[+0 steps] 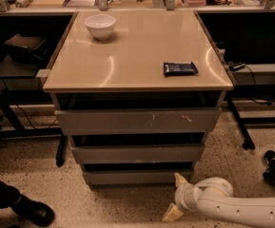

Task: Open bottom drawer

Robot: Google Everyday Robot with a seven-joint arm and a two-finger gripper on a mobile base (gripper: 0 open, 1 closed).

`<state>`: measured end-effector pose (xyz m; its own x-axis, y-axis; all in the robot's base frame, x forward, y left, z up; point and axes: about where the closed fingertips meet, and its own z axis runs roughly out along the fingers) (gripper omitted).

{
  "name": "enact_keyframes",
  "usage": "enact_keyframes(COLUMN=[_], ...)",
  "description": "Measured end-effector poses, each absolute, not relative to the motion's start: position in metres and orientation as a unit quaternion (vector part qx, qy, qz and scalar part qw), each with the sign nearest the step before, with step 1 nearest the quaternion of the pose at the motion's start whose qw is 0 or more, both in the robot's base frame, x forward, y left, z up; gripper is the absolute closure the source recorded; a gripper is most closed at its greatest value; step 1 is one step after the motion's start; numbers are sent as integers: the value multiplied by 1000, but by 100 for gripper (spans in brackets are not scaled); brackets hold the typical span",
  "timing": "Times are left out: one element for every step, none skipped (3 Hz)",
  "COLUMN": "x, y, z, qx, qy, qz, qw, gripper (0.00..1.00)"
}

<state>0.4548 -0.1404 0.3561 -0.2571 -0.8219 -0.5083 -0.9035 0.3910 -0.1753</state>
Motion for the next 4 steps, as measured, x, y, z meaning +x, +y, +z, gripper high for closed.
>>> enact_keyframes(x=[492,501,501,508], y=[-137,-121,-121,-114], z=[331,312,312,300], qx=[-486,-460,-460,-457], qy=[824,836,836,834], qz=[75,88,88,86], qw=[282,286,286,297], gripper=[0,0,0,0])
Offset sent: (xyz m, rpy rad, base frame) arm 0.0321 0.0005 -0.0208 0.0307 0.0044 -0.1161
